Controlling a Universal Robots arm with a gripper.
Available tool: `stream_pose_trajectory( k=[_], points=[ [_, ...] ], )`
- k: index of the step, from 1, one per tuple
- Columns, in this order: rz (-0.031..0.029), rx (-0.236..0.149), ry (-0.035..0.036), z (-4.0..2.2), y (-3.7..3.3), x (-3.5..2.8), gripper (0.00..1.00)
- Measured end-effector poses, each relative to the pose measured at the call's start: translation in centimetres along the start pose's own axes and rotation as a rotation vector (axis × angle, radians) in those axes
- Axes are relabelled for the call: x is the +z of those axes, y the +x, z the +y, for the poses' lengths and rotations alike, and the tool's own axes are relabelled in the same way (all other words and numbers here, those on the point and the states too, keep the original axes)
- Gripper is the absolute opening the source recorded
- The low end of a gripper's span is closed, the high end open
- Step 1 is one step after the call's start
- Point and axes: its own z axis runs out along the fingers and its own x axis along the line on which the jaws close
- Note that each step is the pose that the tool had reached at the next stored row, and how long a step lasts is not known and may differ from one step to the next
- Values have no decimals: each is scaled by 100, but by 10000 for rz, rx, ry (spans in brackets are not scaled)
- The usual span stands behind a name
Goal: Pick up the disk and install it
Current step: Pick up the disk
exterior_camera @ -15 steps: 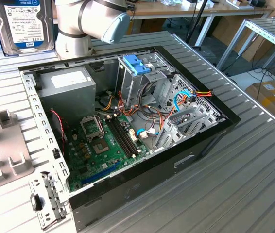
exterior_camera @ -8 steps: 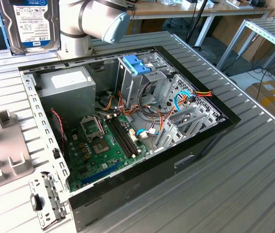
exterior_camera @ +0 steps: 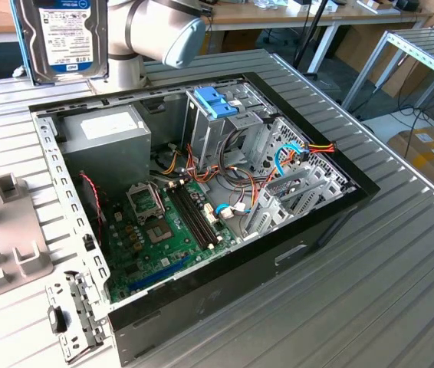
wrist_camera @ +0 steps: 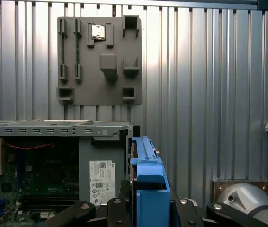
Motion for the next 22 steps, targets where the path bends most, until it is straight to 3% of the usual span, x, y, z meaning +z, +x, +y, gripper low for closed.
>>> stream_pose_trajectory(
  k=[22],
  points=[
    [0,0,0,-387,0,6,37]
  ],
)
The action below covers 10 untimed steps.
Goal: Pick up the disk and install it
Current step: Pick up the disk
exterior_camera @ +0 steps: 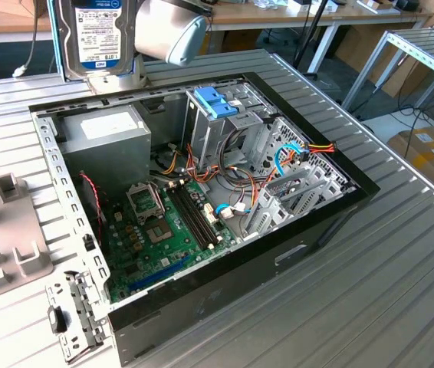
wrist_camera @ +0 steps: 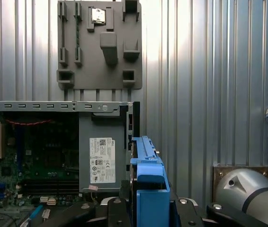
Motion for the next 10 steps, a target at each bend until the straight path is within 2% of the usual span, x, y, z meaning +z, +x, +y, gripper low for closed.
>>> stream_pose_trajectory(
  k=[10],
  points=[
    [0,0,0,-156,0,6,37]
  ],
)
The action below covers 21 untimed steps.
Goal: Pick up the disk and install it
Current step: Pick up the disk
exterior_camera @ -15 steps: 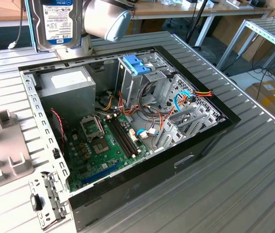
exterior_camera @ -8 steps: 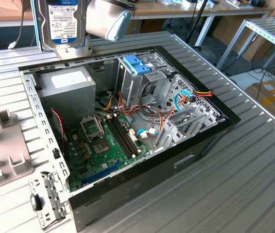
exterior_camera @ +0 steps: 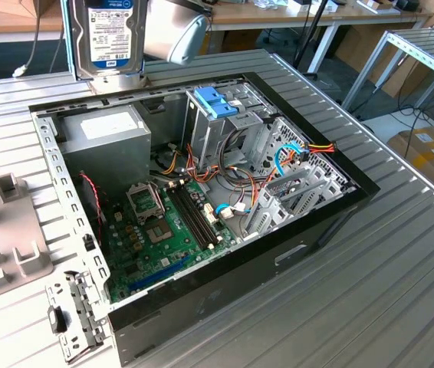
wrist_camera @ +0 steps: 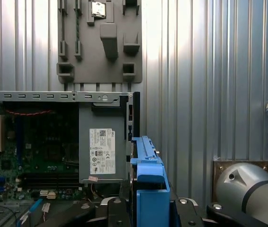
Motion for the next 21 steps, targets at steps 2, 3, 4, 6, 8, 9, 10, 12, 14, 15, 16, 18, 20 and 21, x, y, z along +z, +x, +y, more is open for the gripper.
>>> stream_pose_trajectory(
  k=[2,3,4,6,8,9,10,12,14,15,16,18,20,21],
  points=[
    [-1,-1,1,-44,0,3,37],
    [-1,0,1,-58,1,4,37],
    [0,-1,0,-68,1,5,37],
    [-1,0,1,-84,12,7,37],
    [0,0,0,-91,24,7,37],
    [0,0,1,-95,31,7,37],
    [-1,0,1,-98,39,8,37],
    [1,-1,0,-105,53,7,37],
    [0,0,0,-109,68,8,37],
    [0,-1,0,-112,80,8,37],
    [0,0,0,-115,94,7,37],
    [0,0,1,-122,128,7,37],
    [-1,0,1,-126,148,7,37],
    [-1,0,1,-128,158,7,37]
  ],
)
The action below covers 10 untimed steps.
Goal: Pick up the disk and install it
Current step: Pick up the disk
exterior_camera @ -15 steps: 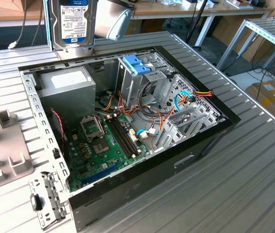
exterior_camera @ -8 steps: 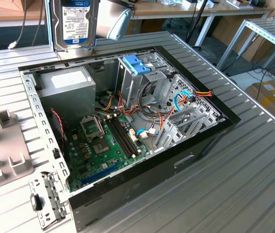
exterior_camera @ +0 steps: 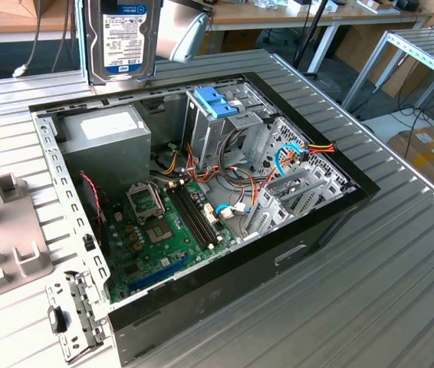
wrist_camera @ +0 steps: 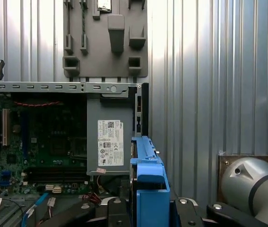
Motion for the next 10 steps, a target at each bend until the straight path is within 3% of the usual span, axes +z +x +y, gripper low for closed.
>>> stream_pose_trajectory(
  k=[10],
  points=[
    [1,-1,-1,-23,117,0,37]
  ],
)
